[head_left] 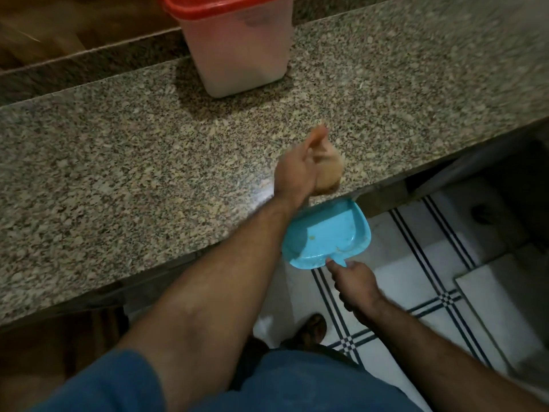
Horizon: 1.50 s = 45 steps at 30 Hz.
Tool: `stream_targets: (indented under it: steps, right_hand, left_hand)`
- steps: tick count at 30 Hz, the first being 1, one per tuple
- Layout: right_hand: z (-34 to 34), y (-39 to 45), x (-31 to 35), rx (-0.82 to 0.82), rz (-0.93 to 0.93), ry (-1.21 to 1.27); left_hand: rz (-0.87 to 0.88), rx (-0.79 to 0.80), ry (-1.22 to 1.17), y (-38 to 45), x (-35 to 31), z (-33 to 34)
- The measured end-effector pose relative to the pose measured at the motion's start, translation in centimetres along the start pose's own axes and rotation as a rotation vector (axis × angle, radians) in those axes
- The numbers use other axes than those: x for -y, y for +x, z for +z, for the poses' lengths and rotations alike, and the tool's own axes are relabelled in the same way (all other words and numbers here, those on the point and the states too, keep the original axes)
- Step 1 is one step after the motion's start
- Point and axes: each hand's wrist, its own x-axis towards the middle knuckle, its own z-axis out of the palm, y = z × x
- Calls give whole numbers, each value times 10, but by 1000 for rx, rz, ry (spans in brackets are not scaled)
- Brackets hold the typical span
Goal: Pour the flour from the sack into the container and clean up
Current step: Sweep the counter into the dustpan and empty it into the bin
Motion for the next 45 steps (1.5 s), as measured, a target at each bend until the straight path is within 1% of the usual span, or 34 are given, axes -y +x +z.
stream_targets:
  steps: [1, 2, 4, 5, 7, 9, 10, 12, 14, 16, 18, 19, 20, 22, 23, 24, 25, 26, 27, 28, 29, 30, 32, 33, 35, 37, 38, 39, 41, 42, 43, 44, 45]
  right_hand:
    - [-6, 4, -1, -24, 5, -9]
    - [-11, 9, -2, -46, 9, -15]
    - [-19, 18, -2, -80, 17, -9]
    - [-22, 23, -2, -88, 20, 0]
    - [-28, 31, 1, -78, 24, -11]
    - [-33, 38, 4, -42, 26, -45]
    - [-35, 41, 6, -21, 29, -55]
    - [-39, 42, 7, 6, 19, -55]
    - [-38, 37, 8, 51, -5, -53]
    - [-32, 33, 5, 97, -17, -60]
    - [-23, 30, 3, 138, -52, -106]
    - [-17, 29, 2, 164, -68, -130]
    - [-13, 28, 2, 190, -82, -147]
    - [-7, 29, 4, 216, -94, -166]
    - [-6, 30, 5, 214, -102, -171]
    - [-6, 31, 6, 207, -111, -171]
    - [-7, 31, 8, 202, -118, -167]
    - [-8, 31, 10, 201, -122, -163]
    - [-8, 31, 12, 203, -124, -161]
    - [-8, 31, 13, 204, -117, -162]
    - [-9, 30, 15, 201, -107, -159]
    - [-10, 30, 16, 199, -97, -151]
    - [-14, 32, 15, 198, -87, -139]
    - [-17, 33, 14, 196, -86, -147]
    - [-24, 37, 10, 178, -90, -168]
    - [-31, 43, 5, 156, -103, -175]
    - [-34, 45, 3, 146, -108, -181]
    - [-36, 47, 1, 136, -111, -182]
    - [-40, 49, -1, 115, -106, -171]
    - [-41, 49, -1, 108, -103, -167]
    - [-42, 49, -1, 108, -99, -163]
    - [-42, 48, 0, 113, -100, -159]
    - [-43, 48, 0, 119, -102, -156]
  left_hand:
    - [54, 11, -17, 10, -13, 10]
    - [133, 55, -20, 20, -25, 23]
    - [241, 142, 179, 39, -36, 56]
    - [265, 196, 235, 40, -42, 71]
    - [335, 354, 370, 40, -34, 102]
    - [347, 518, 603, 31, -17, 115]
    - [326, 551, 680, 30, -7, 114]
    - [273, 526, 587, 20, 3, 98]
    - [244, 485, 481, 2, 11, 66]
    - [174, 389, 387, -17, 31, 29]
    - [60, 186, 295, -33, 45, -12]
    - [6, 45, 300, -38, 52, -32]
    - [-35, -80, 329, -44, 59, -53]
    - [-44, -312, 432, -59, 67, -90]
    - [-49, -416, 480, -67, 72, -102]
    - [-92, -501, 538, -73, 78, -108]
    - [-169, -545, 613, -78, 84, -105]
    - [-243, -547, 689, -81, 92, -91]
    - [-286, -528, 736, -82, 94, -74]
    - [-283, -474, 697, -77, 99, -51]
    - [-235, -377, 619, -74, 92, -31]
    - [-168, -248, 561, -67, 81, -12]
    - [-25, -25, 406, -47, 42, 1]
    - [-28, 30, 326, -37, 19, 0]
    - [-58, -57, 302, -9, -4, -6]
    - [-68, -172, 322, 8, -5, -11]
    - [-43, -161, 317, 6, -3, -7]
    - [11, -117, 312, -1, -2, 2]
    - [99, 70, 351, -22, 7, 29]
    - [133, 145, 356, -34, 5, 39]
    - [151, 189, 355, -41, 7, 46]
    - [133, 177, 360, -46, 3, 49]
    - [89, 134, 369, -45, 0, 47]
